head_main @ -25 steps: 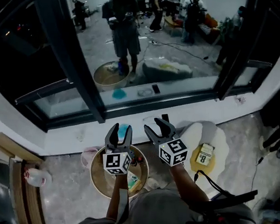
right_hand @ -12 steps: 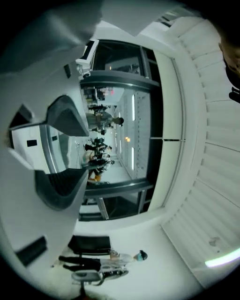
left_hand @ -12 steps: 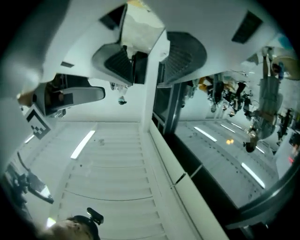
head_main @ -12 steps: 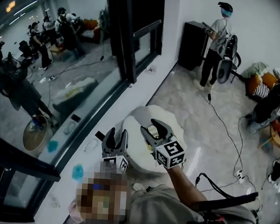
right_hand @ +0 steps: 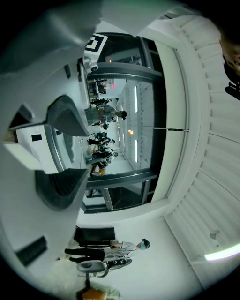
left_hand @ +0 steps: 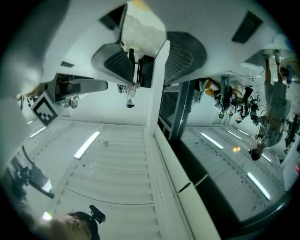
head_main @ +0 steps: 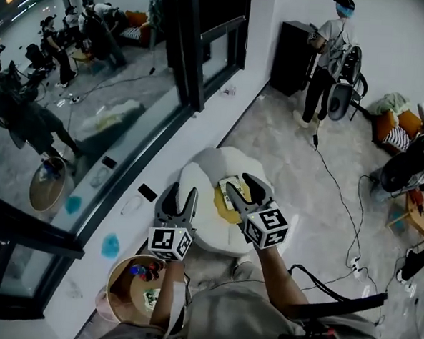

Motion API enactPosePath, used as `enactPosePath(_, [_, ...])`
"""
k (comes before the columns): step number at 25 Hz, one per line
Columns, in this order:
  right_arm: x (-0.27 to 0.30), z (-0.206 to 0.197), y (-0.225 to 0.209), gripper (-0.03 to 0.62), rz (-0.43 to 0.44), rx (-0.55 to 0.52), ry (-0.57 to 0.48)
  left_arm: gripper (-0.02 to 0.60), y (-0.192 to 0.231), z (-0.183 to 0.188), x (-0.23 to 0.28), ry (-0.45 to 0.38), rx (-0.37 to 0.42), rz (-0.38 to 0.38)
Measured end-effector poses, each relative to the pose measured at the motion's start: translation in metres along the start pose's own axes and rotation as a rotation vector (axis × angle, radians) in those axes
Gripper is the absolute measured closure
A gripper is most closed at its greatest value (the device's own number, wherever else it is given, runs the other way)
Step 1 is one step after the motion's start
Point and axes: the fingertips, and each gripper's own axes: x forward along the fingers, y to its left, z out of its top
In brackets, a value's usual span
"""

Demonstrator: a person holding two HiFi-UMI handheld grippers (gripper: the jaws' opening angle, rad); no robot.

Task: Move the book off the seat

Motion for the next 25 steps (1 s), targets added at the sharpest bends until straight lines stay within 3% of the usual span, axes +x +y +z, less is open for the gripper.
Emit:
enactPosePath(9, [0.058,0.012,-0.066,0.372,0.062,0.016,-0.019,0.36,0.005,-0.011,0.062,0.008,-0.011,0.054])
enactPosePath(18, [0.108,0.005,-0.168,0.372,0.08,0.097,-0.033,0.36,-0.015,-0.031,0.17,0.037,-0.051,0.034])
enactPosePath(25, [0.118,0.008,-0.197,0.372,0.053,0.15,-0.015,0.36,-0.022,-0.035,0.208,0.057,-0.059,-0.016])
